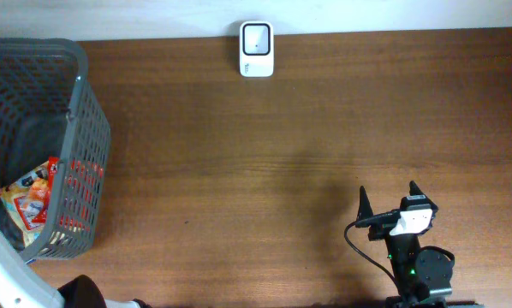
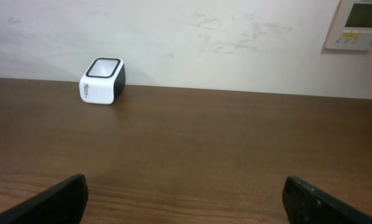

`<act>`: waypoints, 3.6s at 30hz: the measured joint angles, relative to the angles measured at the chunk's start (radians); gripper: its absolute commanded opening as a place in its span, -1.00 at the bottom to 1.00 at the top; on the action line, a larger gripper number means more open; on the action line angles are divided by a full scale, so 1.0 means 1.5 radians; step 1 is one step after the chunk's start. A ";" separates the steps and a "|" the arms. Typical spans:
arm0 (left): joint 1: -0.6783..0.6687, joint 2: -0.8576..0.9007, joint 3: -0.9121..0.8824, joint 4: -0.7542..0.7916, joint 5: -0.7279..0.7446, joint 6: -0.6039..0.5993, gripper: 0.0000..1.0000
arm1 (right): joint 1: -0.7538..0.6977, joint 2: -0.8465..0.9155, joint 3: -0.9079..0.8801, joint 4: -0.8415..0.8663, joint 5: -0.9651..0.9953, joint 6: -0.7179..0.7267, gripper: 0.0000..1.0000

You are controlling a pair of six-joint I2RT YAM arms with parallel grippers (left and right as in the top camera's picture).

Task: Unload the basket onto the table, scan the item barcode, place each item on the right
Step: 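Reach the left gripper into the basket and grasp the red snack bag, then carry the red bag out and drop it on the table centre, then reach the left gripper into the basket and grasp the orange box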

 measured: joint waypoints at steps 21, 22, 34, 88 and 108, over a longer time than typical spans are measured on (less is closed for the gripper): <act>0.065 0.207 -0.488 0.004 0.195 0.087 0.43 | 0.000 -0.001 0.000 0.000 0.000 -0.001 0.97; 0.065 0.207 -0.503 0.025 0.204 0.089 0.34 | 0.000 0.000 0.000 0.000 0.000 0.000 0.97; 0.065 0.246 -0.287 -0.133 0.246 0.099 -1.00 | 0.000 -0.001 0.000 0.001 0.000 0.000 0.97; 0.081 0.121 0.011 -0.280 0.205 -0.092 0.98 | 0.000 0.000 0.000 0.000 0.000 0.000 0.97; 0.131 0.121 -0.570 0.188 0.120 0.101 0.09 | 0.000 0.000 0.000 0.000 0.000 0.000 0.97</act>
